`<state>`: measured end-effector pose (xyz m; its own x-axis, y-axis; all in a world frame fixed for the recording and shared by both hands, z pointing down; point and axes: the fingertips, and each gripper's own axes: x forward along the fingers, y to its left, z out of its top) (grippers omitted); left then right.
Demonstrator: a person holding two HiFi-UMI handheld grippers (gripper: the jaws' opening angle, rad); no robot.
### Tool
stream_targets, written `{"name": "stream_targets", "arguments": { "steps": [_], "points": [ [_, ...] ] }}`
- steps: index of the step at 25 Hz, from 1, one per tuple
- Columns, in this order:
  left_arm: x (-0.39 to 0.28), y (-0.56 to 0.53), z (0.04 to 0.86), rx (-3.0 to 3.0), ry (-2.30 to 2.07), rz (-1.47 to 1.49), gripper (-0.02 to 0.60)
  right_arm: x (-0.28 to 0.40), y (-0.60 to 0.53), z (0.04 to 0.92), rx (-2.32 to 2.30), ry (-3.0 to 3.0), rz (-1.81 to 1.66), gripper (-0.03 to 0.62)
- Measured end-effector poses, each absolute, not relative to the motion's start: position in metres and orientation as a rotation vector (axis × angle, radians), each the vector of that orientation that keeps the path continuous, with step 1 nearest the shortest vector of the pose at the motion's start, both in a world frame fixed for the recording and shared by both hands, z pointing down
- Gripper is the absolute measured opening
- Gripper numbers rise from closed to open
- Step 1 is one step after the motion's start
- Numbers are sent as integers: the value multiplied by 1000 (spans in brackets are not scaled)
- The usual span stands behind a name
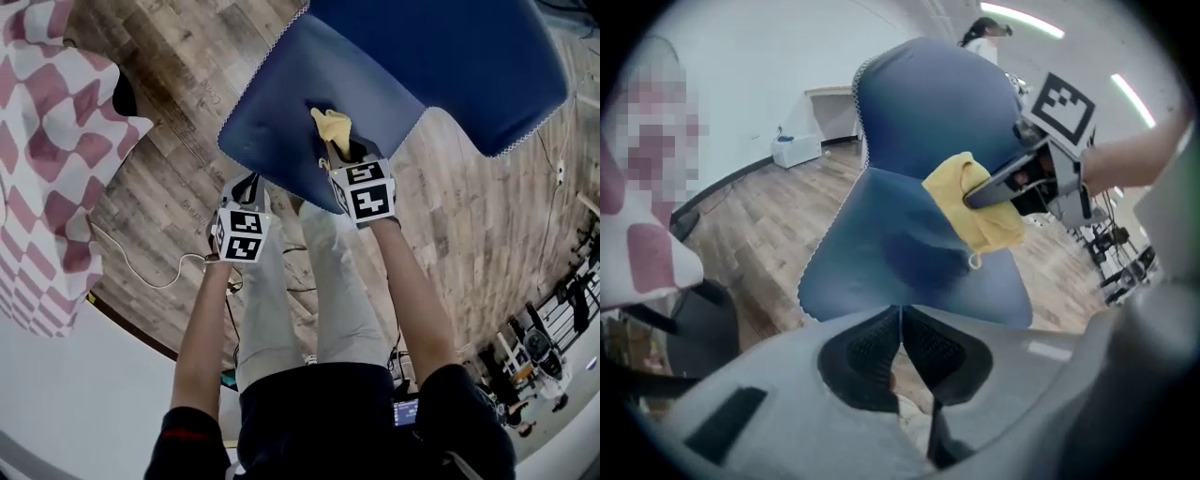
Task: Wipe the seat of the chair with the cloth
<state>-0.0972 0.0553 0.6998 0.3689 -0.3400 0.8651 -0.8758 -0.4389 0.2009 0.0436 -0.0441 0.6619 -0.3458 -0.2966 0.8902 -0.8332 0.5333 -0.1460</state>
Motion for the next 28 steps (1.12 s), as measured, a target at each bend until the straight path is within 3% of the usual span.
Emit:
{"name": "stream_targets", "arguments": {
  "steps": [12, 28],
  "points": [
    [-145, -10, 510, 1947, -1272, 801, 17, 34, -68, 474, 1060, -2078, 671, 48],
    [-135, -61, 192, 2303, -1493, 441, 17, 22, -93, 169, 1338, -2440, 357, 48]
  ]
}}
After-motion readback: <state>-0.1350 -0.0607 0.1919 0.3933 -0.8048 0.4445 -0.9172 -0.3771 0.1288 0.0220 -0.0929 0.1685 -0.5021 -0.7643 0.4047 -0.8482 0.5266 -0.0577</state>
